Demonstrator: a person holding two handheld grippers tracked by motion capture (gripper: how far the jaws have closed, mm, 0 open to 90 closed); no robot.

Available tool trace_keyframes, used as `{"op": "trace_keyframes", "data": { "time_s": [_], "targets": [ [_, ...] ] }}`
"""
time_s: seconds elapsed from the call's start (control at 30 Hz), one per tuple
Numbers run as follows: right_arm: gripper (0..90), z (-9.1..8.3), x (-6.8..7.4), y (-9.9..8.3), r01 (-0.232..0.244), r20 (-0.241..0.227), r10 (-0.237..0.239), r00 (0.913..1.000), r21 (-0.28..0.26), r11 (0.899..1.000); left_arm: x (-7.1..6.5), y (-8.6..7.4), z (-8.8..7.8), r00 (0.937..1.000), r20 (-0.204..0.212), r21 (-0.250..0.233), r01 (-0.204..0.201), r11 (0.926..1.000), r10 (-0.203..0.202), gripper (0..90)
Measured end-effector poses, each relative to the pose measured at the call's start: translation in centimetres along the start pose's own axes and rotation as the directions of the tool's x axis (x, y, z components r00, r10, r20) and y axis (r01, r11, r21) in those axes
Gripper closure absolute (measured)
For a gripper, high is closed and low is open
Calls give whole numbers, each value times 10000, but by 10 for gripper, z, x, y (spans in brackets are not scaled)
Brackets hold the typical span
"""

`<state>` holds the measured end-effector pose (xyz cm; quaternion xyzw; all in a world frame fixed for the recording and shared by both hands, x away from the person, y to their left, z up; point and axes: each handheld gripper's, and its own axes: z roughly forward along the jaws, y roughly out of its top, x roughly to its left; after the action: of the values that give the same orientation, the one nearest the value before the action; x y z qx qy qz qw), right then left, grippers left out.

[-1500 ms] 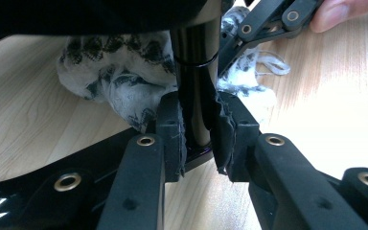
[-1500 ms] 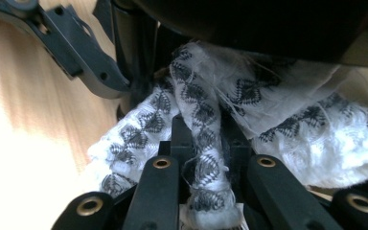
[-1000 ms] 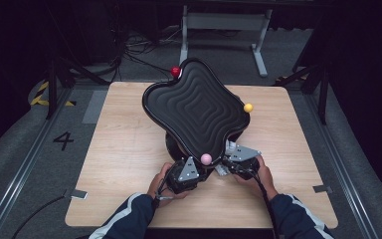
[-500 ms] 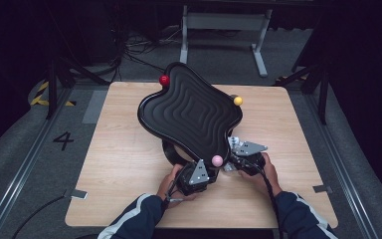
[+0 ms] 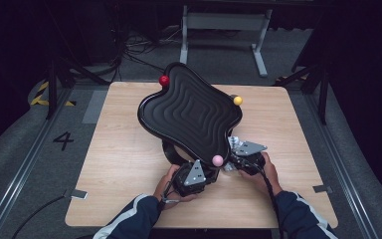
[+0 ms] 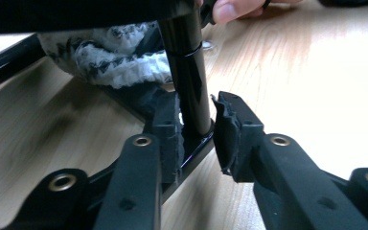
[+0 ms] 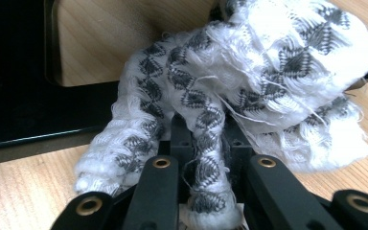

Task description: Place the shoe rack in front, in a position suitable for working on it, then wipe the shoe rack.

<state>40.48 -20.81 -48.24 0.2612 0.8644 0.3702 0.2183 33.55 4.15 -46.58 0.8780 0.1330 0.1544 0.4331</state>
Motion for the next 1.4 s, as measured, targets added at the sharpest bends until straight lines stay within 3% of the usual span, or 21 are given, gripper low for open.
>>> {"op": "trace_keyframes", "data": {
  "time_s": [0.07,0.23,0.27,0.37,0.43,0.57,0.6,0.63,0.77,0.93,1.03,1.1,1.17,1.27,1.33,1.37,1.4],
  "targets": [
    [801,0,1,0,-3,25,3,10000,69,10000,1,0,3,9993,-251,2,-287,9996,287,770],
    [798,-6,-3,-3,-193,-219,197,9996,154,9997,-1,3,10,9997,-183,68,-148,9999,149,776],
    [798,-8,-3,-4,-208,-305,213,9993,153,9997,0,4,11,9985,-357,116,-414,9991,418,793],
    [799,-17,-1,-5,-152,-620,158,9980,104,9998,-2,4,15,9996,-232,144,-186,9997,189,805],
    [800,-24,3,-5,55,-713,-54,9974,11,10000,-2,7,17,9987,-370,170,-339,9993,345,809],
    [802,-39,13,-3,414,-820,-423,9957,-125,9991,-5,9,16,9990,10,134,-453,9989,453,815],
    [803,-42,15,-4,436,-862,-448,9953,-152,9989,-5,10,14,9979,-179,134,-624,9980,626,802],
    [803,-45,16,-4,407,-925,-426,9948,-218,9989,-5,10,10,9985,-7,64,-543,9985,544,789],
    [804,-61,22,-7,426,-972,-476,9941,-533,9977,1,7,-11,9992,33,75,-390,9992,390,773],
    [802,-82,35,-5,536,-1049,-635,9925,-944,9941,17,-14,-42,9997,-253,301,44,9995,-37,728],
    [802,-87,43,-4,700,-1094,-803,9907,-956,9930,31,-36,-62,9985,-421,776,375,9963,-343,688],
    [801,-94,48,-4,752,-1137,-873,9897,-1061,9915,43,-53,-74,9947,-836,1095,688,9916,-598,655],
    [800,-100,51,-4,712,-1225,-861,9887,-1213,9901,55,-65,-82,9874,-1011,1137,1331,9846,-1218,614],
    [798,-107,59,-2,801,-1340,-986,9861,-1376,9872,78,-81,-91,9681,-1549,1187,2164,9691,-1972,545],
    [796,-106,65,2,1010,-1399,-1210,9828,-1422,9847,94,-90,-93,9513,-1851,1134,2698,9562,-2465,485],
    [795,-105,69,4,1075,-1468,-1281,9808,-1405,9842,100,-92,-93,9429,-1936,1077,2950,9494,-2711,463],
    [795,-102,72,5,1221,-1525,-1429,9779,-1384,9828,108,-95,-92,9333,-1936,1187,3282,9371,-3024,442]
  ]
}}
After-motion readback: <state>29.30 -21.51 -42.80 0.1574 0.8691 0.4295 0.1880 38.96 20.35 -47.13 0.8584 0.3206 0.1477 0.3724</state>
